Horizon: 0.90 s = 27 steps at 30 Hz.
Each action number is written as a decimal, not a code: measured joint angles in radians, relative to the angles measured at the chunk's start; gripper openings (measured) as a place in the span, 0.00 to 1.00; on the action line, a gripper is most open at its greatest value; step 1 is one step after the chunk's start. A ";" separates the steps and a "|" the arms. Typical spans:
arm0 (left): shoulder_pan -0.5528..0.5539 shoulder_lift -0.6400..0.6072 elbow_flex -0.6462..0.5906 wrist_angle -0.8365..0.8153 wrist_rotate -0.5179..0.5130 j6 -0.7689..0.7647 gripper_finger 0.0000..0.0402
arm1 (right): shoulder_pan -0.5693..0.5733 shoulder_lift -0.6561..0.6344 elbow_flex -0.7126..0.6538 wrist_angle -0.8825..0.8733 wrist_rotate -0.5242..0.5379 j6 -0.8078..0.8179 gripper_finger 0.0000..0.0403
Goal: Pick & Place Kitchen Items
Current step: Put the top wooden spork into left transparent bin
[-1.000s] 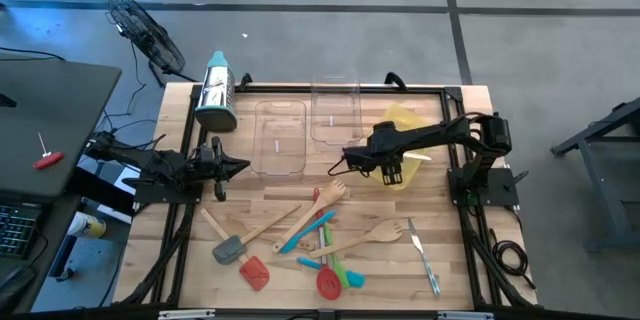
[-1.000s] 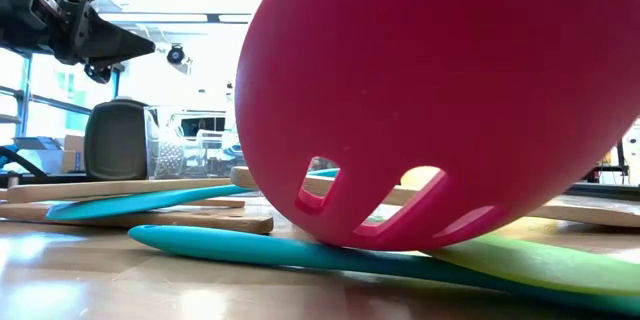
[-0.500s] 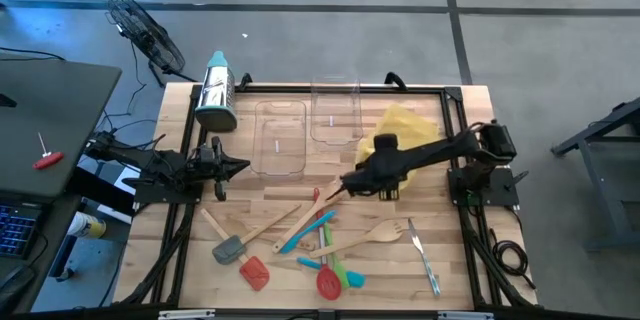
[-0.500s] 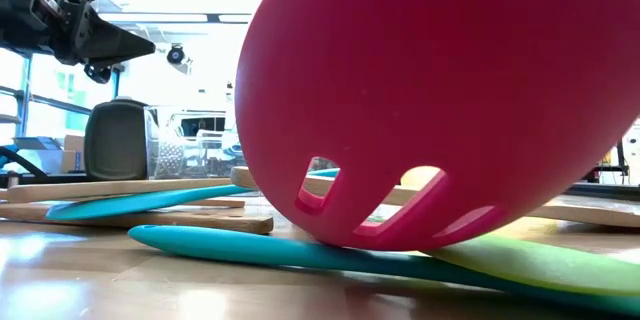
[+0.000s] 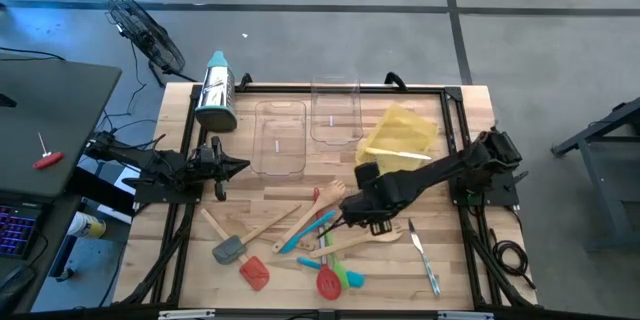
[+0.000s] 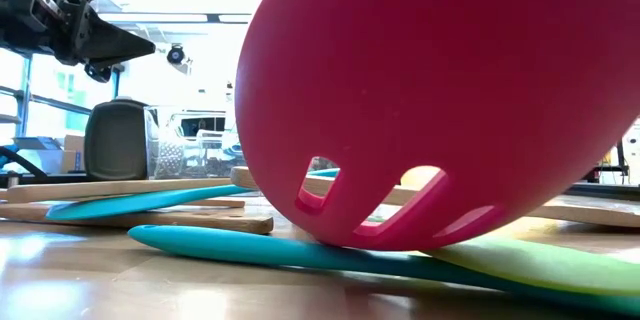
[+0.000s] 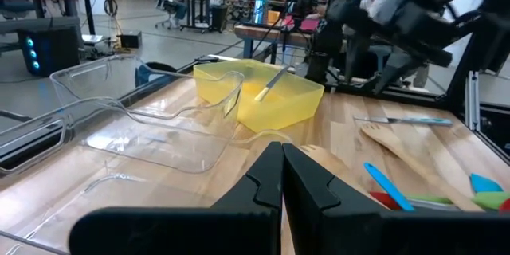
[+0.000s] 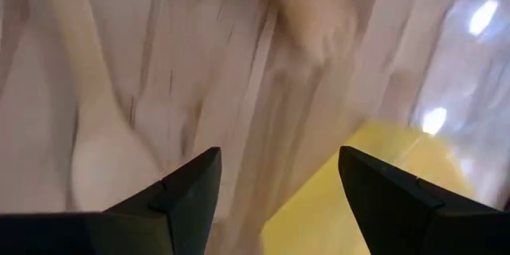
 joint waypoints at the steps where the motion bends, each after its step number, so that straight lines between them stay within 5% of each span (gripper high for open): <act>1: 0.000 0.000 0.000 0.000 0.000 -0.005 0.00 | 0.008 0.000 0.000 0.029 0.020 -0.021 0.61; 19: 0.000 0.000 0.002 -0.027 0.136 -0.031 0.00 | 0.103 0.101 -0.124 0.388 0.343 -0.201 0.61; 27: 0.000 0.000 -0.006 0.089 0.110 0.053 0.00 | 0.120 0.196 -0.127 0.469 0.402 -0.110 0.61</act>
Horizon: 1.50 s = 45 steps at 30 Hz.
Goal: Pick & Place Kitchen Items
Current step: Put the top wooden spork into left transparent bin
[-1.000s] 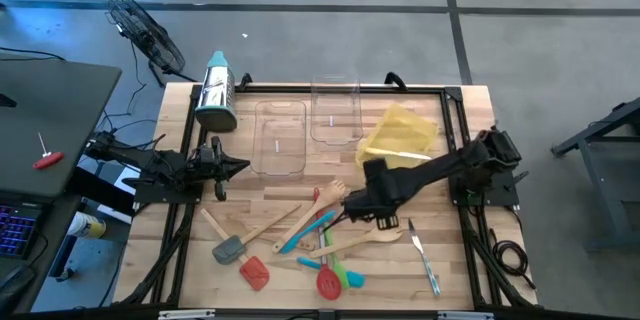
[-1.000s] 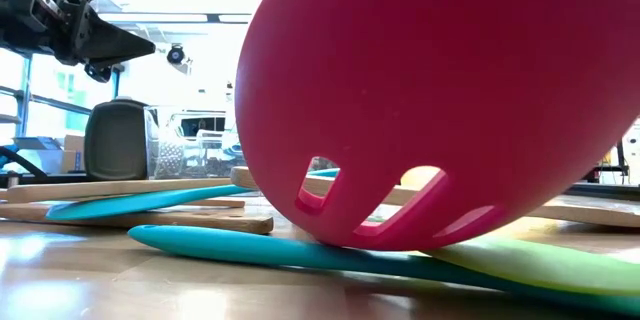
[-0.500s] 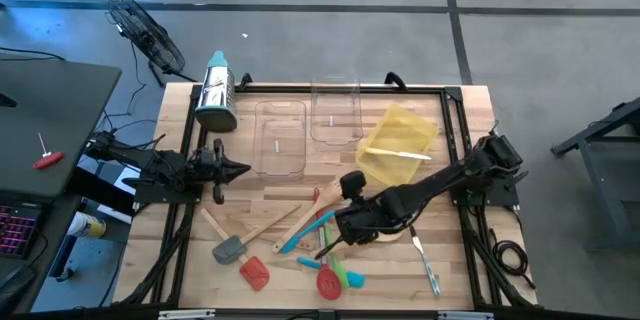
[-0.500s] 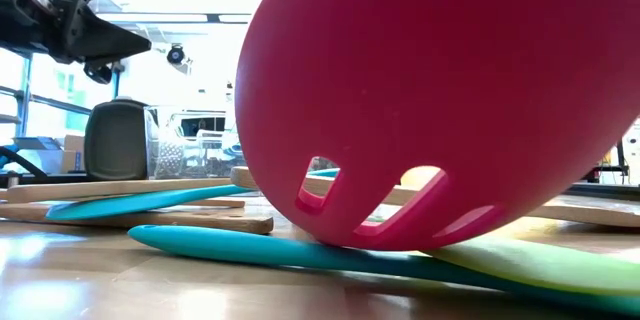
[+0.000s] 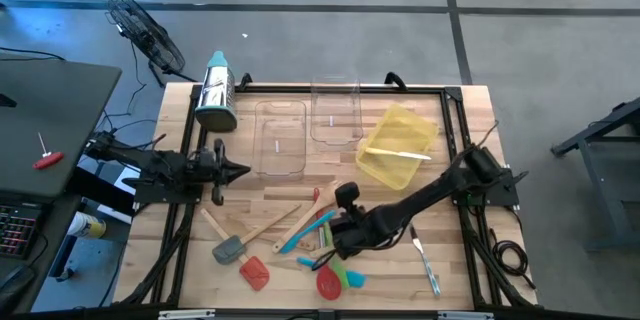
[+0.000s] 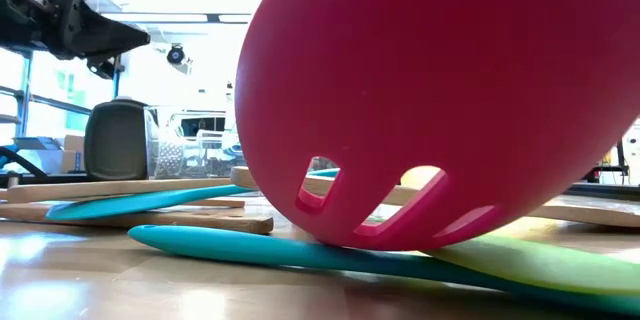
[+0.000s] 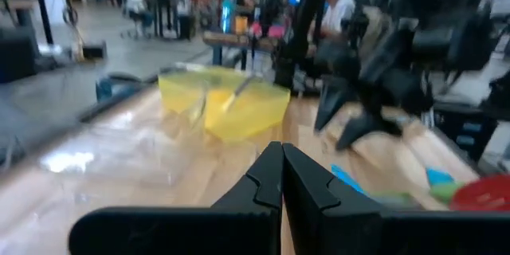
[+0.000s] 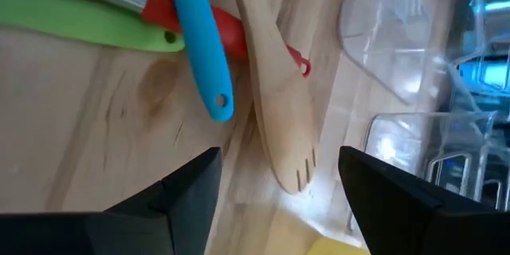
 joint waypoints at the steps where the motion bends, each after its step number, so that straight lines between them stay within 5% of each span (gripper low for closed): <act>1: 0.000 0.000 0.001 0.016 -0.001 0.010 0.00 | 0.002 0.012 0.000 0.007 0.008 0.016 0.61; 16: 0.000 0.000 0.003 -0.003 -0.003 0.004 0.00 | -0.004 0.105 0.000 0.018 0.145 0.042 0.61; 45: 0.000 0.000 0.006 0.005 -0.066 0.107 0.00 | -0.166 0.101 -0.077 0.165 0.012 -0.078 0.61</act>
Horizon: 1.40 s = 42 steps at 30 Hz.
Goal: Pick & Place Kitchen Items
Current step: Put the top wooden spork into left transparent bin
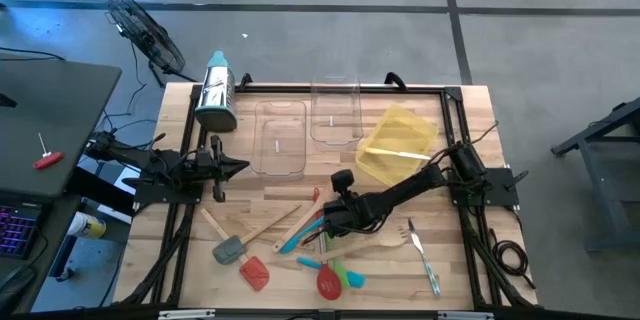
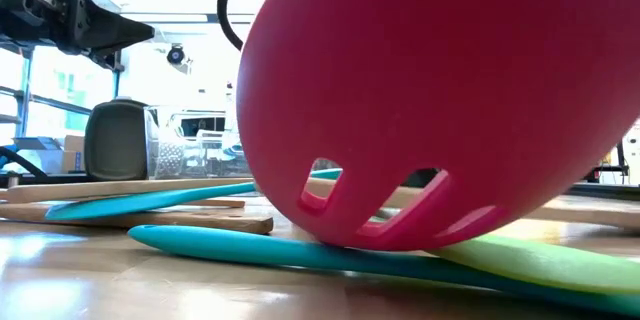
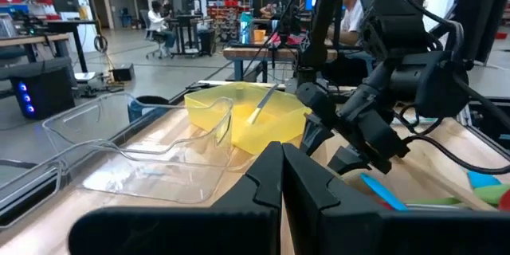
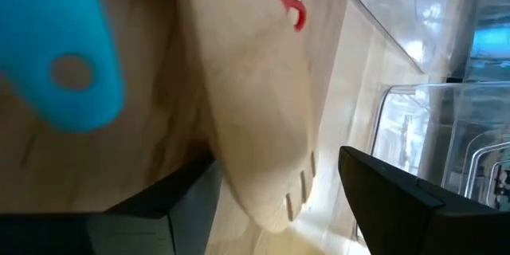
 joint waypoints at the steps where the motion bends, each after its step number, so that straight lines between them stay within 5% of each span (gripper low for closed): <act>1: 0.000 0.000 0.000 0.000 0.000 0.002 0.00 | -0.007 0.000 0.000 0.003 -0.004 0.001 0.61; 8: 0.000 0.000 0.000 0.000 0.000 0.010 0.00 | -0.053 0.000 0.000 0.017 -0.102 0.004 0.46; 17: 0.000 0.000 0.000 -0.001 0.000 0.010 0.00 | -0.066 0.006 -0.001 0.024 -0.120 0.000 0.03; 30: 0.000 0.000 0.000 -0.003 0.007 -0.015 0.00 | -0.062 -0.034 -0.006 0.012 -0.147 0.034 0.01; 36: 0.000 0.000 0.001 0.026 -0.067 -0.114 0.00 | -0.036 -0.109 -0.005 0.022 -0.132 0.038 0.01; 42: 0.000 0.000 0.001 0.099 0.030 -0.067 0.03 | -0.023 -0.191 -0.005 0.039 -0.098 0.058 0.01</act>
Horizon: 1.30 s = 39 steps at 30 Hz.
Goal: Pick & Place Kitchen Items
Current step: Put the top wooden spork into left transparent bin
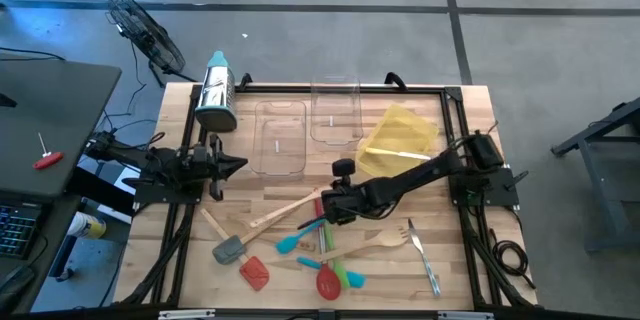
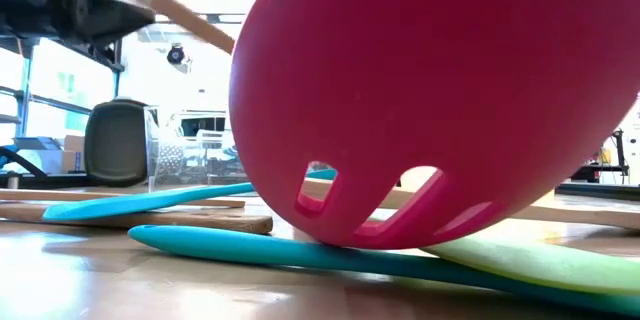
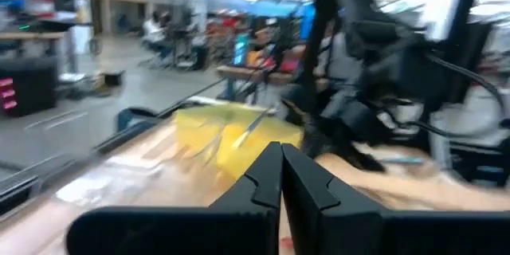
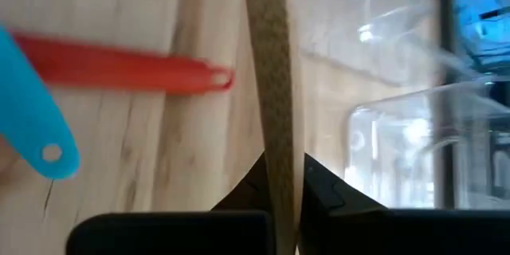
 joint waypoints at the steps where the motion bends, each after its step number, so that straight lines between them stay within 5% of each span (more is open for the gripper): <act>1: 0.000 0.000 0.000 0.018 0.022 0.010 0.05 | 0.001 -0.015 0.000 0.010 0.004 0.001 0.01; 12: 0.000 0.024 0.000 0.171 0.270 0.013 0.51 | 0.011 -0.106 0.002 0.267 0.021 -0.121 0.01; 17: 0.000 0.101 0.000 0.294 0.357 0.071 0.66 | -0.019 -0.110 0.003 0.464 -0.057 -0.226 0.01; 24: 0.000 0.275 0.000 0.562 0.354 0.163 0.69 | -0.068 -0.110 0.003 0.600 -0.244 -0.232 0.01; 28: 0.000 0.394 0.000 0.713 0.268 0.209 0.69 | -0.089 -0.110 0.003 0.637 -0.330 -0.187 0.01; 39: 0.000 0.608 0.043 0.958 0.201 0.225 0.69 | -0.140 -0.110 0.003 0.648 -0.424 -0.154 0.01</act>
